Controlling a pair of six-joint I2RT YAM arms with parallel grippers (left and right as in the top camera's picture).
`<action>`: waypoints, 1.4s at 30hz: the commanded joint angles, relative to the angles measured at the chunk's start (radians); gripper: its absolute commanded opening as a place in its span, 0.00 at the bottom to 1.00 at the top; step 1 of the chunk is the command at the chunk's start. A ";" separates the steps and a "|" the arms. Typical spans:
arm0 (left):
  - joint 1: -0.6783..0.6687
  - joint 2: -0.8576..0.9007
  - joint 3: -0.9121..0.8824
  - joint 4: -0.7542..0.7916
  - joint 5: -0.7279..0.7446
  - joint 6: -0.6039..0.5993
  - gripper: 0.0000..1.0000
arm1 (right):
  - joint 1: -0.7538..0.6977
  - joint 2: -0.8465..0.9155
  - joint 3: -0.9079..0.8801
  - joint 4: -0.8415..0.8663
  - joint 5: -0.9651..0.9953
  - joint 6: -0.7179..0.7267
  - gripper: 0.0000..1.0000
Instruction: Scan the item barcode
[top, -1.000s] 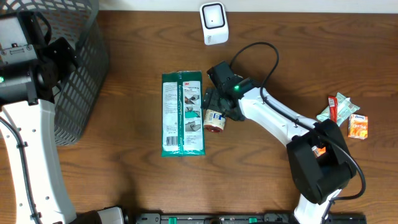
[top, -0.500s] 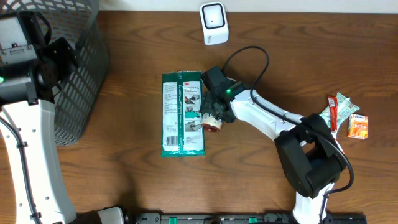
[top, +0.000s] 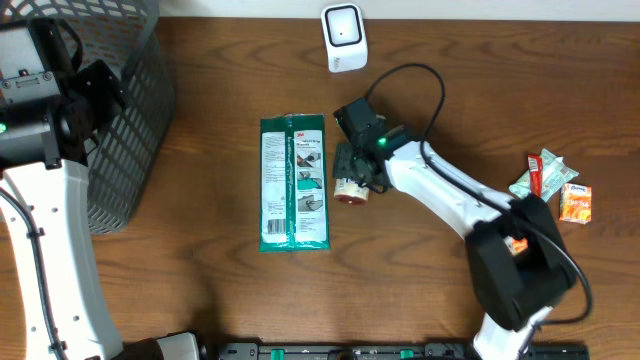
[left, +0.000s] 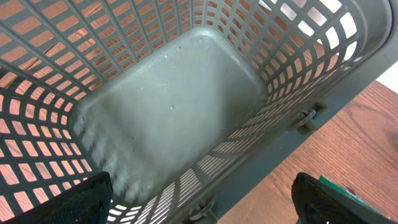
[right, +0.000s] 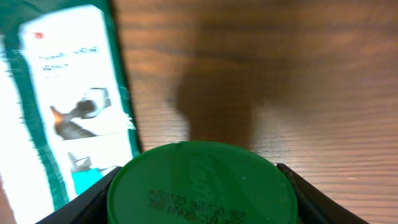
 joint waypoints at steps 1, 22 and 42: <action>0.005 0.000 0.006 -0.002 -0.013 0.010 0.92 | -0.001 -0.083 0.002 -0.005 0.098 -0.123 0.57; 0.005 0.000 0.006 -0.002 -0.013 0.010 0.92 | 0.140 -0.094 -0.179 0.256 0.841 -0.130 0.47; 0.005 0.000 0.006 -0.002 -0.013 0.010 0.92 | 0.037 -0.037 -0.288 0.622 1.061 -0.101 0.39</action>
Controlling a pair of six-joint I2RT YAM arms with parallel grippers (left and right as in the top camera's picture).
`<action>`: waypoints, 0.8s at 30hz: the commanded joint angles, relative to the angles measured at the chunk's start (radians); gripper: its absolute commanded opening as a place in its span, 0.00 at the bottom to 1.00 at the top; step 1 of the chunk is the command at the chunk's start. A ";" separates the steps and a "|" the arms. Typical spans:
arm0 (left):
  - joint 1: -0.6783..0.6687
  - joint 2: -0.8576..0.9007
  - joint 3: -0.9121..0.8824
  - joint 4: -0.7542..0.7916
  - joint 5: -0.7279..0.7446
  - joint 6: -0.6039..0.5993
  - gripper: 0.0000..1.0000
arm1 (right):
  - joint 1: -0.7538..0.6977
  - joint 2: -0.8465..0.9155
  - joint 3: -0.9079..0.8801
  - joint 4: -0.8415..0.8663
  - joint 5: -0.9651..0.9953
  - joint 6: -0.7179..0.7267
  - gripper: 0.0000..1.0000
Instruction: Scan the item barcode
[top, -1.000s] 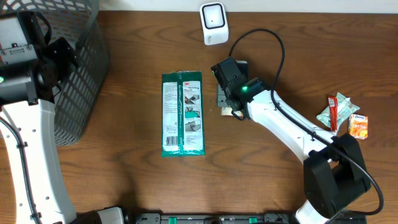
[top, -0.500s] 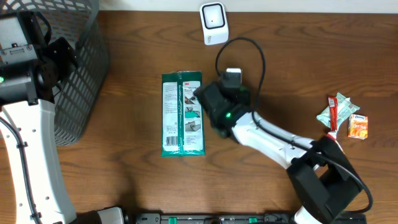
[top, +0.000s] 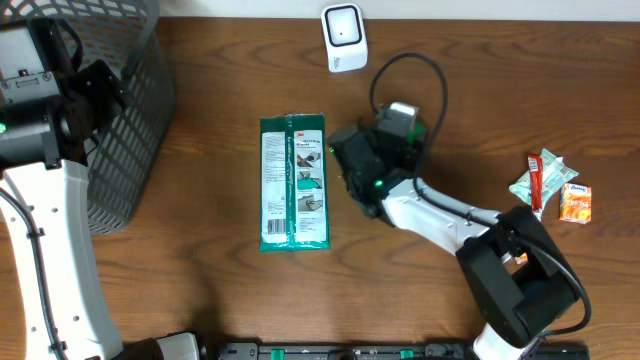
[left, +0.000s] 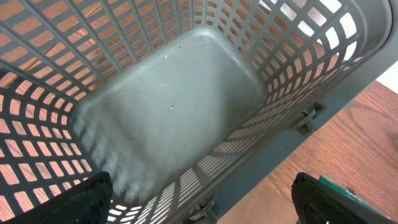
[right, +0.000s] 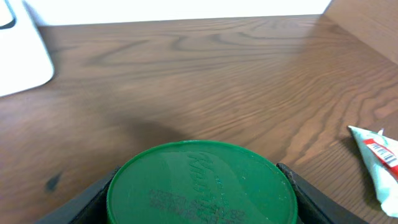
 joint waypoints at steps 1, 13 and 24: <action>0.005 0.000 0.006 -0.002 -0.013 0.010 0.92 | -0.042 0.004 -0.002 0.023 0.058 0.016 0.39; 0.005 0.000 0.006 -0.002 -0.013 0.010 0.92 | -0.203 0.043 -0.002 0.026 0.045 0.016 0.40; 0.005 0.000 0.006 -0.002 -0.013 0.010 0.93 | -0.196 0.090 -0.002 0.003 -0.006 0.002 0.40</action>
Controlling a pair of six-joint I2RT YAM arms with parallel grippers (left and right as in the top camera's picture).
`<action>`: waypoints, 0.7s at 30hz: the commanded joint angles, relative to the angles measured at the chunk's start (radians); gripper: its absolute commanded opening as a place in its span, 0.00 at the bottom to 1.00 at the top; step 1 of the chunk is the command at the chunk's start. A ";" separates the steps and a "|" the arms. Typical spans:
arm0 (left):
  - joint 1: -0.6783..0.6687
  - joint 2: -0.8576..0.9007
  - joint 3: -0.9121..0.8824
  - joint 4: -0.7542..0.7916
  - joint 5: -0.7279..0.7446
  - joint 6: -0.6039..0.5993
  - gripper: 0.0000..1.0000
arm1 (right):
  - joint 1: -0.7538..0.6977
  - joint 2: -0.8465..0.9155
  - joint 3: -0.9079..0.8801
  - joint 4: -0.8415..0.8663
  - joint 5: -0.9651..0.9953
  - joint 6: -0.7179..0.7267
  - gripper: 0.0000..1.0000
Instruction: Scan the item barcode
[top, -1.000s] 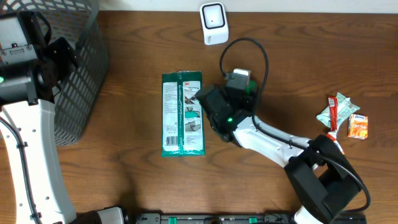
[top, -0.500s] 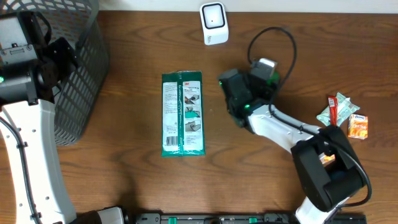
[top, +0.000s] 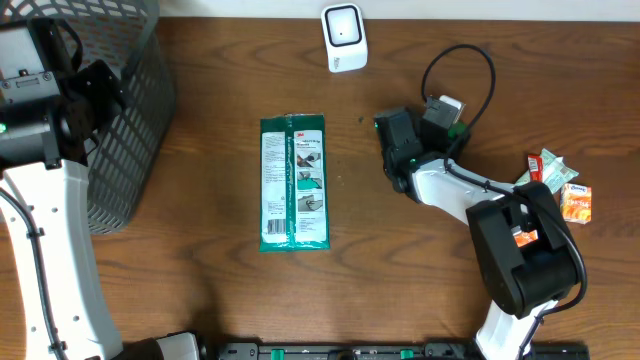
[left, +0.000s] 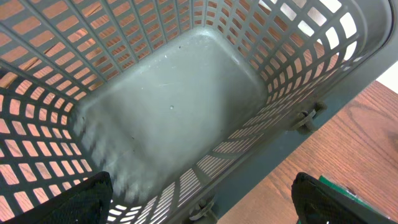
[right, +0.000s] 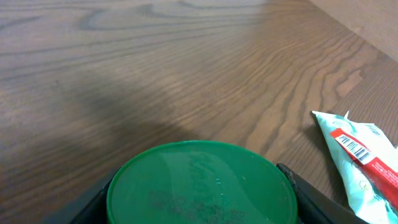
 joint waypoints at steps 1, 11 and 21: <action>0.005 0.000 0.006 -0.002 -0.013 0.010 0.93 | 0.016 0.003 -0.002 -0.011 0.033 0.003 0.40; 0.005 0.000 0.006 -0.002 -0.013 0.010 0.93 | 0.033 0.003 -0.002 -0.105 -0.037 0.051 0.40; 0.005 0.000 0.006 -0.002 -0.013 0.010 0.92 | 0.033 0.002 -0.002 -0.087 -0.008 0.051 0.50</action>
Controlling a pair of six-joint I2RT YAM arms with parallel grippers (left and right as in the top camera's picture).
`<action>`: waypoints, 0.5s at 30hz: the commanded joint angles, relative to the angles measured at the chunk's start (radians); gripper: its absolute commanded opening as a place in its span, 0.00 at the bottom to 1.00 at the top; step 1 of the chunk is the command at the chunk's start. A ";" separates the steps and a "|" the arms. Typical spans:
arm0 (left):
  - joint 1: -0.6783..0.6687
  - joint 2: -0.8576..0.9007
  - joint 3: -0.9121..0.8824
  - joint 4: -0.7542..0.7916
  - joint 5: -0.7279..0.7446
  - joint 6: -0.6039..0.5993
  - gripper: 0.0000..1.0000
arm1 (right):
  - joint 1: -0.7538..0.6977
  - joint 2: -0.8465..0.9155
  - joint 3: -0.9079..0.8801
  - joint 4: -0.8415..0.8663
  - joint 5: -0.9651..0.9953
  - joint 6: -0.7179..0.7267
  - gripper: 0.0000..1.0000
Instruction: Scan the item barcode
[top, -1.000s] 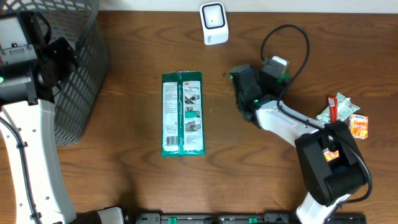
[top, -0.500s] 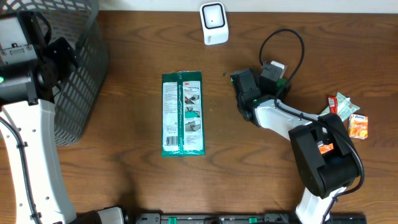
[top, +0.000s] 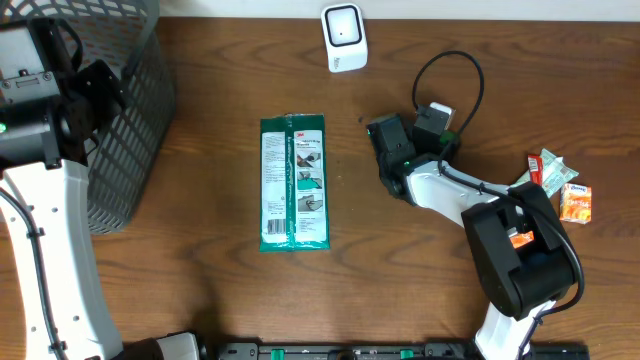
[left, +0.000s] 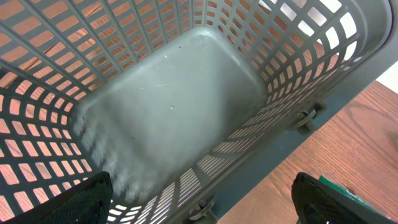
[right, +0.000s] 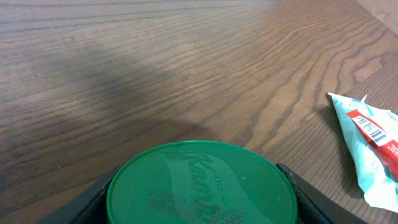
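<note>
A round container with a green lid (right: 202, 183) fills the bottom of the right wrist view. My right gripper (right: 200, 196) is shut on it, one finger (right: 93, 200) on each side. Overhead, the right wrist (top: 388, 148) hovers mid-table, below and right of the white barcode scanner (top: 343, 38); the container is hidden there. No barcode on the container shows. My left gripper (left: 199, 205) hangs open over the grey mesh basket (left: 168, 106), nothing between its fingers.
A long green packet (top: 293, 182) lies flat left of the right wrist. Small sachets (top: 548, 178) and an orange one (top: 575, 202) lie at the right edge; one sachet (right: 367, 146) shows in the right wrist view. The basket (top: 125, 110) stands at the far left.
The right wrist has shifted slightly to the left and turned a little, still shut on the green-lidded container. The left arm has not moved.
The right gripper first held the container low, just right of the green packet, facing the table. Then it was lifted and turned, the scanner at the view's left edge. Then it was farther right, facing the sachets, and it stays about there now. The left gripper stayed over the basket.
</note>
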 joint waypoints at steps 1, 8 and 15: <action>0.005 0.000 0.006 -0.002 -0.013 0.010 0.92 | 0.006 0.002 -0.002 0.005 0.055 0.017 0.50; 0.005 0.000 0.006 -0.002 -0.013 0.010 0.92 | 0.036 -0.002 -0.002 0.006 0.057 0.017 0.65; 0.005 0.000 0.006 -0.002 -0.013 0.010 0.92 | 0.069 -0.027 -0.002 -0.010 0.070 0.018 0.73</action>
